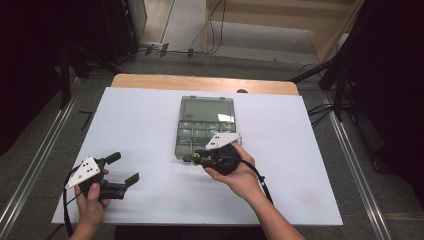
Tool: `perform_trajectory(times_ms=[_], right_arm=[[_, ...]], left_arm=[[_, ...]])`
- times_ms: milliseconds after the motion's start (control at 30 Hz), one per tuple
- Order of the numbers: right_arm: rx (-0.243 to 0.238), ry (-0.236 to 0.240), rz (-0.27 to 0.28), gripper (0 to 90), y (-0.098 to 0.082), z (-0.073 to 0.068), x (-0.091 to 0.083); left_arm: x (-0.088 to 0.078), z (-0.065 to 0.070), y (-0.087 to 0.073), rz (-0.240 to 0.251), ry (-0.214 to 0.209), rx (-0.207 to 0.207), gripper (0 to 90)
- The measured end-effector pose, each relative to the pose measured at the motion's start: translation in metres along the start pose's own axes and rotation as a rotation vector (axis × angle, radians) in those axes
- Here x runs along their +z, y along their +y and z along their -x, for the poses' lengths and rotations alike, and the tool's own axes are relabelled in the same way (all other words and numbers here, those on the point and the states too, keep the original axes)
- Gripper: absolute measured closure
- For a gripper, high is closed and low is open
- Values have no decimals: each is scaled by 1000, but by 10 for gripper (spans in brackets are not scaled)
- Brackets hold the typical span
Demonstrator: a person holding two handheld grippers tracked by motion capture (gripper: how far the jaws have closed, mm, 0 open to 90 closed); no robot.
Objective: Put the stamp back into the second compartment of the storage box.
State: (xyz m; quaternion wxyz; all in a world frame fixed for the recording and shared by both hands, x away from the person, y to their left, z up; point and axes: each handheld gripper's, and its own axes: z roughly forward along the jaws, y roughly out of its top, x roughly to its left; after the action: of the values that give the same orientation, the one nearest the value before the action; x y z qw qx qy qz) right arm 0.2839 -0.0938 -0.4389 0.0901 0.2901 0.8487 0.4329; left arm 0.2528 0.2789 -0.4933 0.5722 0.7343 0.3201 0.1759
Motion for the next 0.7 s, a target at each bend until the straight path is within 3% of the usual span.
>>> perform_trajectory(times_ms=[700], right_arm=[[6,-25,13,706,17,13,1]], left_arm=[[0,0,0,0,-1,-1,0]])
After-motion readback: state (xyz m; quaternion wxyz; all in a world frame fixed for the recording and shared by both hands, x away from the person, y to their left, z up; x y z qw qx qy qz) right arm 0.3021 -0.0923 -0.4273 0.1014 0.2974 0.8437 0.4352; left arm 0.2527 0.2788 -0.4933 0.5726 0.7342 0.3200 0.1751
